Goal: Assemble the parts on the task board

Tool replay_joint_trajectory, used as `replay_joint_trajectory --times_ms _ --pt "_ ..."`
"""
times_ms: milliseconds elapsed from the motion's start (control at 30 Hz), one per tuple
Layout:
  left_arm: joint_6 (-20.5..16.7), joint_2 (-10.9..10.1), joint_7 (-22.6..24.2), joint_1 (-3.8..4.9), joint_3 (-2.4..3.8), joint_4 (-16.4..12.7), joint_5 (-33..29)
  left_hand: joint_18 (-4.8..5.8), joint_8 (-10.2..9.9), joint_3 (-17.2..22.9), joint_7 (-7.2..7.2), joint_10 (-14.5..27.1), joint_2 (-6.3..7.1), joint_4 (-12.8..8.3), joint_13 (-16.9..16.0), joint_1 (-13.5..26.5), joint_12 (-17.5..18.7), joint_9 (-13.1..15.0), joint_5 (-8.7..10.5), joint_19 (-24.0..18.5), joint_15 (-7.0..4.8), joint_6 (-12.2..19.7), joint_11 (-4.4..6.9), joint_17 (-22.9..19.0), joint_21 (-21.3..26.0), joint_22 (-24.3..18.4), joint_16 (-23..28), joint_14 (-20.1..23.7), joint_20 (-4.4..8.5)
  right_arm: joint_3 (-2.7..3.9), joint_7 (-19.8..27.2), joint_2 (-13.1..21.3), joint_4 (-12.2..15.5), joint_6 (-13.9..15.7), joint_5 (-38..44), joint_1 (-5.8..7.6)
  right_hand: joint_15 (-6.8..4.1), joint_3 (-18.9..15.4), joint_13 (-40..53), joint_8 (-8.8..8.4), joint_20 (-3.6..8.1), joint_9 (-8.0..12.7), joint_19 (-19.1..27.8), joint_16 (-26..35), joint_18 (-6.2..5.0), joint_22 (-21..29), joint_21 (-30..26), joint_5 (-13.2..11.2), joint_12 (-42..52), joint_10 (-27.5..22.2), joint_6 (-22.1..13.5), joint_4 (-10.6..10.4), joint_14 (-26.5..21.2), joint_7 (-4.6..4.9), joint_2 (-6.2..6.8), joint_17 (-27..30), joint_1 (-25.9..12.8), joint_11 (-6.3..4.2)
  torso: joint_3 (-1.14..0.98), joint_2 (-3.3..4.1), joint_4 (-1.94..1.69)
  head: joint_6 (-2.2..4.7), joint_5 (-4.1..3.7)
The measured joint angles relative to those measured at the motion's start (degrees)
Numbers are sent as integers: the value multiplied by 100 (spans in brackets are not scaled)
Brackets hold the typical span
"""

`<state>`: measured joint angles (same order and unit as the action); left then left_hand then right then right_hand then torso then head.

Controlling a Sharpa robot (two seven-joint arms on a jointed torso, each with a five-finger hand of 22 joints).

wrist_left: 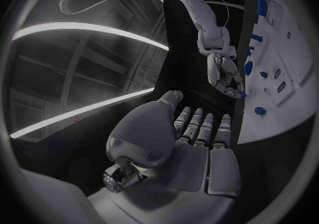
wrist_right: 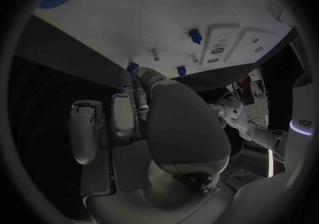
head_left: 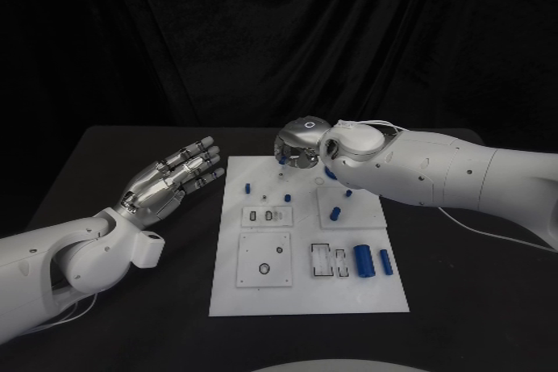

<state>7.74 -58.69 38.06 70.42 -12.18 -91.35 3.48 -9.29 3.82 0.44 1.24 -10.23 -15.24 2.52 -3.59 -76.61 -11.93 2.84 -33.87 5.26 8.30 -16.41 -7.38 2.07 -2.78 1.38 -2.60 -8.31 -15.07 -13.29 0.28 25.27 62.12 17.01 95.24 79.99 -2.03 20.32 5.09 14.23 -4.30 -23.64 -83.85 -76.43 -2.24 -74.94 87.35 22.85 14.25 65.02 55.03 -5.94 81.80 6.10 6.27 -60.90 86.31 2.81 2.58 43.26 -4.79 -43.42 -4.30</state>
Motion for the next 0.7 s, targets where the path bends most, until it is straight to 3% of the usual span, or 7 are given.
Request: replay_joint_trajectory --times_ms 700 --pt "27 27 -47 0 0 67 0 0 0 0 9 0 11 0 0 35 0 4 0 0 0 -9 0 -1 0 0 0 0 0 17 -9 -22 -46 -102 -14 -8 23 7 -6 -94 -21 10 -21 32 -1 1 -38 -26 -111 -20 -81 -7 -23 -20 -1 83 0 20 5 -8 -3 -26 8"
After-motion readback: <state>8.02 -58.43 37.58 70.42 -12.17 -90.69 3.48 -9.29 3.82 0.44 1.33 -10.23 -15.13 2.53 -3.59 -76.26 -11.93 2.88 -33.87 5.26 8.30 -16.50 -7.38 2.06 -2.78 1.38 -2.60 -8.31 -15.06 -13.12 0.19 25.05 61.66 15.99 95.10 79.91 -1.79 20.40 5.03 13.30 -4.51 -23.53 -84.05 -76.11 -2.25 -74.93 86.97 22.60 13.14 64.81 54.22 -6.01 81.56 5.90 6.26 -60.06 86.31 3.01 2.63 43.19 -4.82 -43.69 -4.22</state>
